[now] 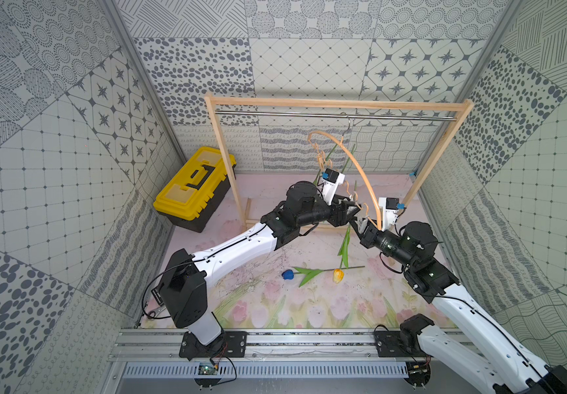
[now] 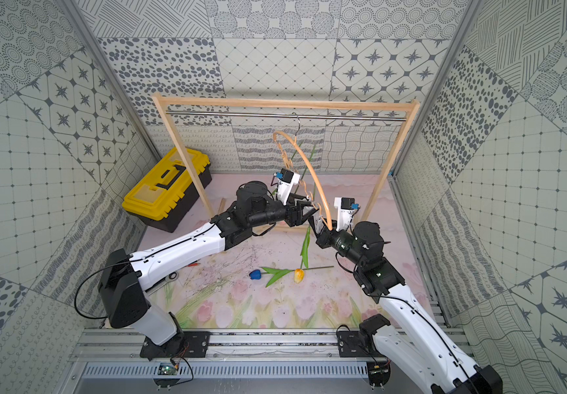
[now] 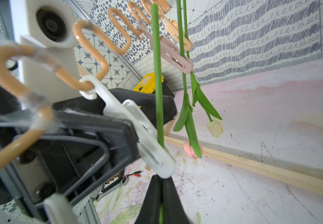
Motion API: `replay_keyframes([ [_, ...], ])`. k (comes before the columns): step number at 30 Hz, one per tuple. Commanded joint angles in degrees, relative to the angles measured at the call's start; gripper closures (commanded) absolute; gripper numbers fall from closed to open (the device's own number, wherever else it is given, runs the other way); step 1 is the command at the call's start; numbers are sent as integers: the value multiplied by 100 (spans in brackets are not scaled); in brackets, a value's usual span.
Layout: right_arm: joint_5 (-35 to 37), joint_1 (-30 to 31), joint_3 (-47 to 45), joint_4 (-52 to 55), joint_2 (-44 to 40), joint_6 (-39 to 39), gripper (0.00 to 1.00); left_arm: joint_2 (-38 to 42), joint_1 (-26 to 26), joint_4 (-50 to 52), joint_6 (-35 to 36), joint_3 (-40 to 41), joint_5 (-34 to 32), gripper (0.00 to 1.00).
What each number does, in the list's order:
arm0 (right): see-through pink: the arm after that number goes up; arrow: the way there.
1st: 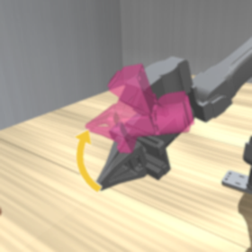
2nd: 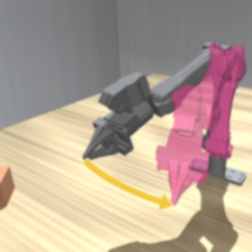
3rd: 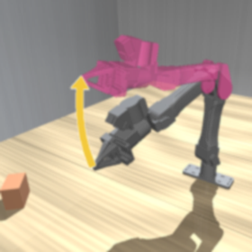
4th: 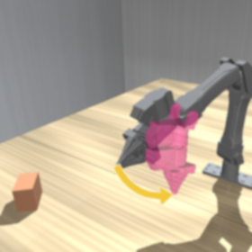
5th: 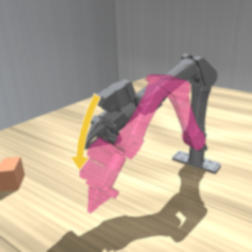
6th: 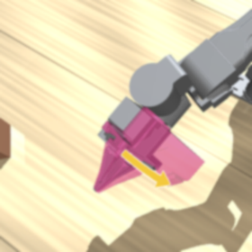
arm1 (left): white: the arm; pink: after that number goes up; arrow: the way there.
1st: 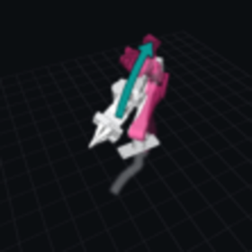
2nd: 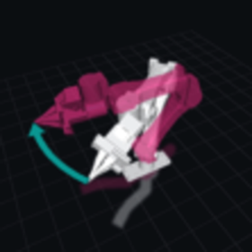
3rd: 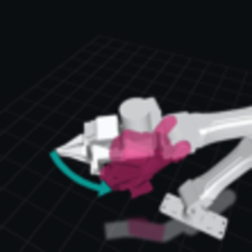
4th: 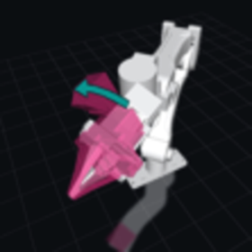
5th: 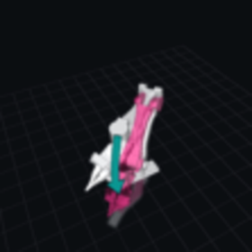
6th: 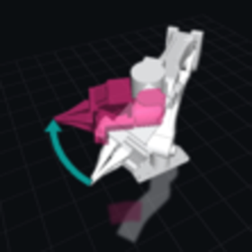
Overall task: Dry the flowers on a clothes hanger
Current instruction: Clamp the flower onto the hanger, then pick up the flower at the center of the board.
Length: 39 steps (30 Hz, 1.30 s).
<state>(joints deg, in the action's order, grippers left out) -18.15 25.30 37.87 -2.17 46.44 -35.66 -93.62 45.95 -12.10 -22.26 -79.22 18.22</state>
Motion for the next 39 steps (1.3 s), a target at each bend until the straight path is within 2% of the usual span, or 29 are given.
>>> replay_keyframes([
  [1,147,10,-102,4,-186,110,72,174,-24,-31,158,118,-137,39],
  [8,807,1,-325,1118,-833,216,56,544,-201,-22,213,627,-341,34],
  [9,951,1,-349,1344,-974,218,47,601,-235,4,222,692,-375,33],
  [10,1098,1,-358,1548,-1094,219,43,639,-255,28,237,756,-405,33],
  [14,1686,1,-346,2503,-1548,151,42,935,-298,343,481,1127,-783,33],
  [19,2205,1,-212,3581,-1697,-116,42,1442,-300,683,811,2082,-1514,35],
  [23,2372,-8,-140,4151,-1517,-488,42,1632,-260,1007,1186,2683,-1728,39],
  [25,2361,-15,-100,4279,-1359,-630,44,1589,-243,1118,1347,2861,-1592,41],
  [29,2352,-35,-40,4322,-1186,-762,44,1143,140,1299,2373,2908,-932,42],
  [35,2245,-130,-25,4292,-1146,-866,45,-507,667,1571,3086,2180,-938,53],
  [39,2221,-165,-21,4404,-1263,-864,46,-1219,892,1732,3561,1743,-1108,62],
])
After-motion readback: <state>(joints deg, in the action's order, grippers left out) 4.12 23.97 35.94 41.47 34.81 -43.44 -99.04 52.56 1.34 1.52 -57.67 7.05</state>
